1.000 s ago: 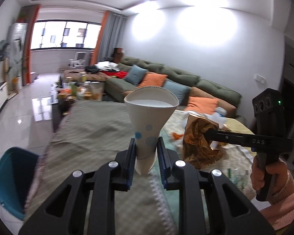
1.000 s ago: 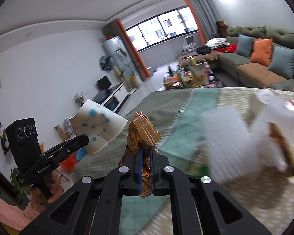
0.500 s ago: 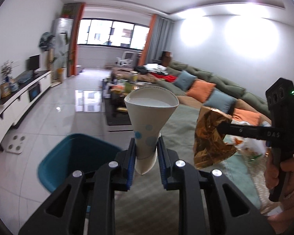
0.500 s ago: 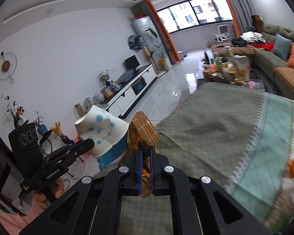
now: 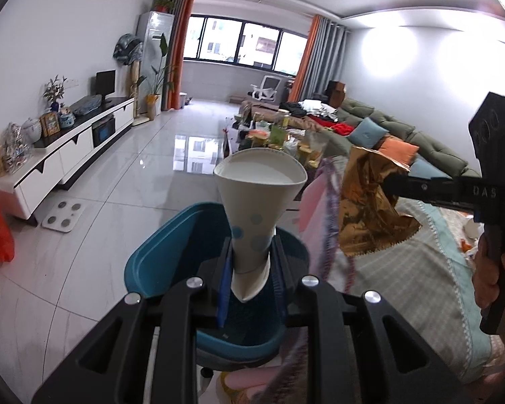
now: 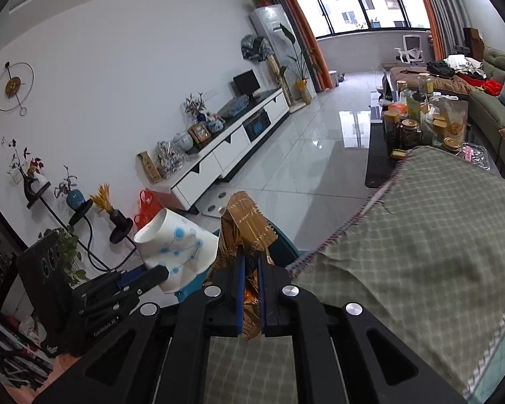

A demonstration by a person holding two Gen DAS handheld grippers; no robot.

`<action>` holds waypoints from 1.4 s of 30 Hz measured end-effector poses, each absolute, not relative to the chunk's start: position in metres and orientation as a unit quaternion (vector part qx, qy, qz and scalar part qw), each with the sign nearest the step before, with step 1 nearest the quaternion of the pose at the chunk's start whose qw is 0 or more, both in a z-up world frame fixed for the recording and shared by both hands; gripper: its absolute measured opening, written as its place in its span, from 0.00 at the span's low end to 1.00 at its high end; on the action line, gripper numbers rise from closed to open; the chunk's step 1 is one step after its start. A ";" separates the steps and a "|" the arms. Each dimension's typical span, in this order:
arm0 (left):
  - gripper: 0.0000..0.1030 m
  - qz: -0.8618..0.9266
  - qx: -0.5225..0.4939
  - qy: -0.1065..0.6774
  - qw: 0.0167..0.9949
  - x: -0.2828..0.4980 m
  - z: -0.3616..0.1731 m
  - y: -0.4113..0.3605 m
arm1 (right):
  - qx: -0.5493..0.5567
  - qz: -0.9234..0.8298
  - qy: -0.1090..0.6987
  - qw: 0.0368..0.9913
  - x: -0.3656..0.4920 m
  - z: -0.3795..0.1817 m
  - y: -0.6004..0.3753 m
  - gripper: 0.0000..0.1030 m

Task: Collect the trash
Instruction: 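Carry the cup and wrapper to the teal bin and release both, then return both tools to the table and grasp the clear plastic bottle with the left tool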

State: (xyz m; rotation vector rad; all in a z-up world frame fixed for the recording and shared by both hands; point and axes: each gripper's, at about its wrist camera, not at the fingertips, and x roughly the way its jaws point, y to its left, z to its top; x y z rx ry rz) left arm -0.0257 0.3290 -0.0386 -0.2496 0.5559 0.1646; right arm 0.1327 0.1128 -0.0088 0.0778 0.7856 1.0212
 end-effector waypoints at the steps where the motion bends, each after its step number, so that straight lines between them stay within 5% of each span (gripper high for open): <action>1: 0.22 0.084 -0.123 0.275 0.950 -0.026 -0.044 0.327 | 0.032 0.476 0.370 0.797 0.135 -0.011 0.120 0.07; 19: 0.23 0.114 -0.158 0.333 0.923 -0.006 -0.089 0.356 | -0.043 0.452 0.442 0.774 0.152 -0.053 0.209 0.08; 24: 0.24 0.117 -0.164 0.342 0.918 -0.002 -0.096 0.361 | -0.047 0.448 0.455 0.768 0.154 -0.058 0.218 0.32; 30: 0.26 0.126 -0.181 0.337 0.915 -0.004 -0.096 0.363 | -0.028 0.448 0.451 0.772 0.154 -0.053 0.206 0.37; 36: 0.38 0.116 -0.168 0.293 0.934 -0.017 -0.068 0.342 | 0.011 0.463 0.422 0.779 0.145 -0.027 0.167 0.42; 38: 0.52 0.101 -0.150 0.274 0.945 -0.024 -0.054 0.325 | 0.016 0.467 0.402 0.787 0.137 -0.015 0.152 0.43; 42: 0.57 0.054 -0.114 0.243 0.962 -0.034 -0.030 0.285 | 0.017 0.467 0.354 0.810 0.114 0.010 0.109 0.49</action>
